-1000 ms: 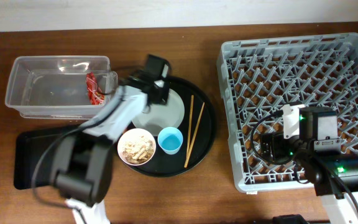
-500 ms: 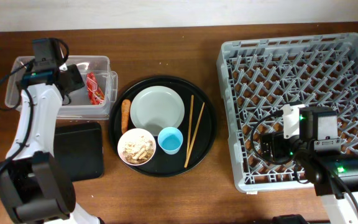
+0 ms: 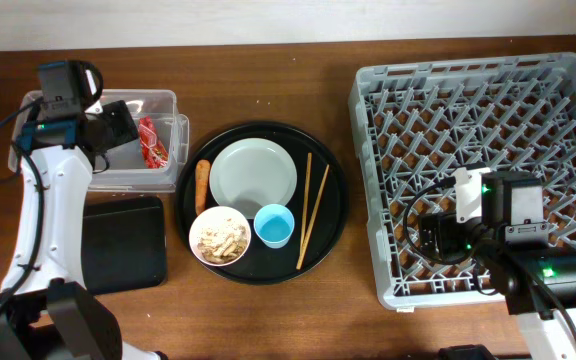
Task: Sort waste into correct bins and load items into the dishwasher rack
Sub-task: 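Drop the tissue into the clear plastic bin, then grasp the blue cup with the left gripper and lift it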
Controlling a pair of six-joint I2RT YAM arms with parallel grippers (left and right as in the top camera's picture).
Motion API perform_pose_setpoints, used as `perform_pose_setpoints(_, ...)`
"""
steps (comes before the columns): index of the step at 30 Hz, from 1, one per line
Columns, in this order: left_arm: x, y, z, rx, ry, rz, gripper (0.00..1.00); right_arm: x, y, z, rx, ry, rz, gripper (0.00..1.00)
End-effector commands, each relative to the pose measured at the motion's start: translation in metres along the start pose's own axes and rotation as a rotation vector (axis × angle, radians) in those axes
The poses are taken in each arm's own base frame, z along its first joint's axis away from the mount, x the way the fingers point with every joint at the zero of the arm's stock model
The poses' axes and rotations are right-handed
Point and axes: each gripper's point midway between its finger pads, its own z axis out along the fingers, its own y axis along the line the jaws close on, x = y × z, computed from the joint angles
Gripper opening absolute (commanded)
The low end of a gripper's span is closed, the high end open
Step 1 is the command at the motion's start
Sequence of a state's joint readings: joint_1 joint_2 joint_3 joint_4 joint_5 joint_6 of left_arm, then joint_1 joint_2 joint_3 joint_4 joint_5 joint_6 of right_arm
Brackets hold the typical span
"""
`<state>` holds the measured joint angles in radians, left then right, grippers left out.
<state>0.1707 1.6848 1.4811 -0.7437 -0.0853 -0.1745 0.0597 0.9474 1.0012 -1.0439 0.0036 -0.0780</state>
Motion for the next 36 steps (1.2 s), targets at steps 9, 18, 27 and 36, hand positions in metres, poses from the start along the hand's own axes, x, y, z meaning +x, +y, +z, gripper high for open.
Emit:
perform_pose_setpoints(9, -0.007, -0.011, 0.01, 0.116, -0.016, 0.005, 0.99, -0.005, 0.001, -0.006, 0.0, -0.019, 0.003, 0.98)
perform_pose_setpoints(18, 0.006, -0.06, 0.013, 0.407, 0.018, 0.177, 0.99, -0.007, 0.001, -0.006, -0.005, -0.023, 0.003, 0.98)
perform_pose_setpoints(27, 0.13, -0.168, -0.027, 0.468, 0.345, 0.53, 0.99, -0.007, 0.001, -0.006, -0.004, -0.024, 0.003, 0.98)
perform_pose_setpoints(36, 0.235, -0.173, -0.06, 0.353, 0.632, 0.739, 0.8, -0.006, 0.002, -0.006, -0.005, -0.021, 0.003, 0.98)
